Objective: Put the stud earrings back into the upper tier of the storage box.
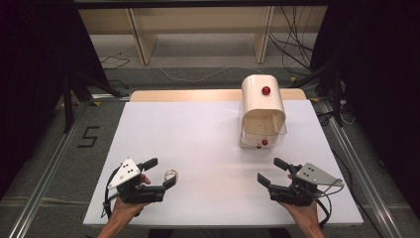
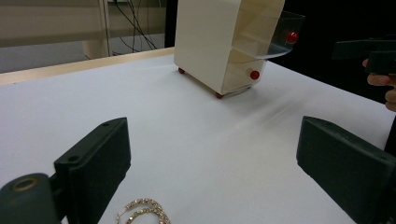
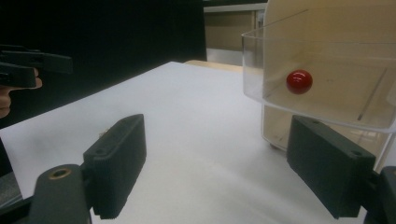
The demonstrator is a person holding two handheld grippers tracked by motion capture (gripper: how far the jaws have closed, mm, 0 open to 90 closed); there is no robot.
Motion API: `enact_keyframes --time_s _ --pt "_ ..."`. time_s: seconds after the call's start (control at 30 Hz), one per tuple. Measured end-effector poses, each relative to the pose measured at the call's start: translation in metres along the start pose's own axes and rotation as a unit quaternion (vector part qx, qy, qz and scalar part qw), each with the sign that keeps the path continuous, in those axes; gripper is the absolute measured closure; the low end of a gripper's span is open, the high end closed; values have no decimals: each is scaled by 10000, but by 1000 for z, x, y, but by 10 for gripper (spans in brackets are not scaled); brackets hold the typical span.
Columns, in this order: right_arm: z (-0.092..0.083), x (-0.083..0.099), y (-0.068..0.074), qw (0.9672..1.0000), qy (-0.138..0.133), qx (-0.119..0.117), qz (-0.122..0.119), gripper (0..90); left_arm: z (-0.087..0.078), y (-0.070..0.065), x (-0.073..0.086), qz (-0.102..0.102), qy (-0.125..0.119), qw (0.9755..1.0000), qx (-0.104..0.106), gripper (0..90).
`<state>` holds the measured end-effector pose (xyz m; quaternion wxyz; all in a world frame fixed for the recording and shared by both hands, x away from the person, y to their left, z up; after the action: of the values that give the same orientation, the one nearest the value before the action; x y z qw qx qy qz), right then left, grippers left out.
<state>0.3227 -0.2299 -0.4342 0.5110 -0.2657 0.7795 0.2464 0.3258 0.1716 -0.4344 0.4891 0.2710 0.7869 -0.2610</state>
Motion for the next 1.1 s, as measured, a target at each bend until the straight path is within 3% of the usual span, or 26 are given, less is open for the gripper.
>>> enact_keyframes --time_s 0.3,0.7,0.93,1.1 --pt "2 -3 2 10000 12 19 -19 218 0 0 0 2 -18 10000 1 94" --pt "14 -17 13 9995 166 -181 -187 230 -1 1 -1 -7 -72 10000 -53 94" --pt "36 -36 30 9969 394 -559 -391 225 -2 2 -2 -26 -125 9999 -110 94" --pt "50 -45 37 9959 358 -668 -489 219 -3 3 -2 -58 -169 9998 -132 94"
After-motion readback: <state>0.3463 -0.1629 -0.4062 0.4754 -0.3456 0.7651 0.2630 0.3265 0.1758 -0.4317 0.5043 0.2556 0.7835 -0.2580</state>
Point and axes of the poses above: each handheld gripper's, and its own axes: z roughly forward along the jaws, x roughly out of its underside, y roughly to its left, the point moved 3 cm from there along z, roughly forward along the jaws, and after that the axes turned 7 degrees about y, right-handed, at the moved point
